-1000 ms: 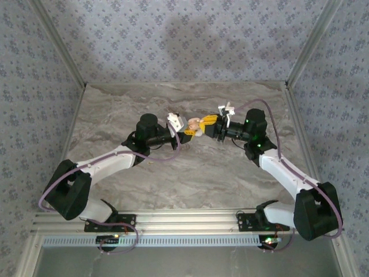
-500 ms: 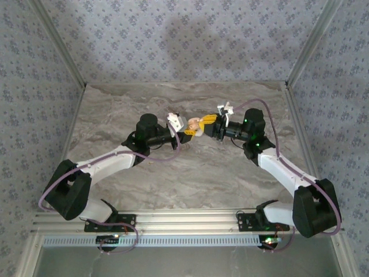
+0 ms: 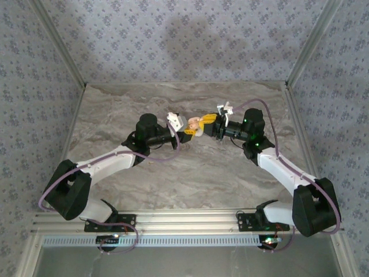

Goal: Insert wireless bluetooth earbuds into charging case

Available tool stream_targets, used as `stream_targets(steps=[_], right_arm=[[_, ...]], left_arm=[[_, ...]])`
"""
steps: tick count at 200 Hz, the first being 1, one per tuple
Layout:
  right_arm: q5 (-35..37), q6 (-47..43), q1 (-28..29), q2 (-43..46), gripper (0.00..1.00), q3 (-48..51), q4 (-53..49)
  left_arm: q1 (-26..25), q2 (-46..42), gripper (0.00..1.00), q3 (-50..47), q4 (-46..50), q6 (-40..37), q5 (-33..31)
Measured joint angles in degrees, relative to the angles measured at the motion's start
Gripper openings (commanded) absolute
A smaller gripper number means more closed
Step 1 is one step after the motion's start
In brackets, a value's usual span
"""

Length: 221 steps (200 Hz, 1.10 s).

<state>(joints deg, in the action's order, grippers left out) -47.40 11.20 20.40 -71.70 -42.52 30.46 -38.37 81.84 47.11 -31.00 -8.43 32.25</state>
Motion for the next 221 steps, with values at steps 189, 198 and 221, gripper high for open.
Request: stream_targets(steps=[189,198,221], right_arm=[[-0.07,-7.82,0.55,0.81,0.31,-0.61,-5.44],[-0.22,-7.82,0.55,1.14,0.33,-0.81,-6.08],[-0.44,-8.31,0.63,2.43,0.37,-1.95,-9.44]], left_arm=[[-0.02,-0.11,0.19,0.0,-0.04,1.27,-0.22],[-0.02,-0.35,0.19,0.0,0.0,0.94,-0.61],[0.0,-1.42,0.19,0.0,0.85,-0.59,-1.86]])
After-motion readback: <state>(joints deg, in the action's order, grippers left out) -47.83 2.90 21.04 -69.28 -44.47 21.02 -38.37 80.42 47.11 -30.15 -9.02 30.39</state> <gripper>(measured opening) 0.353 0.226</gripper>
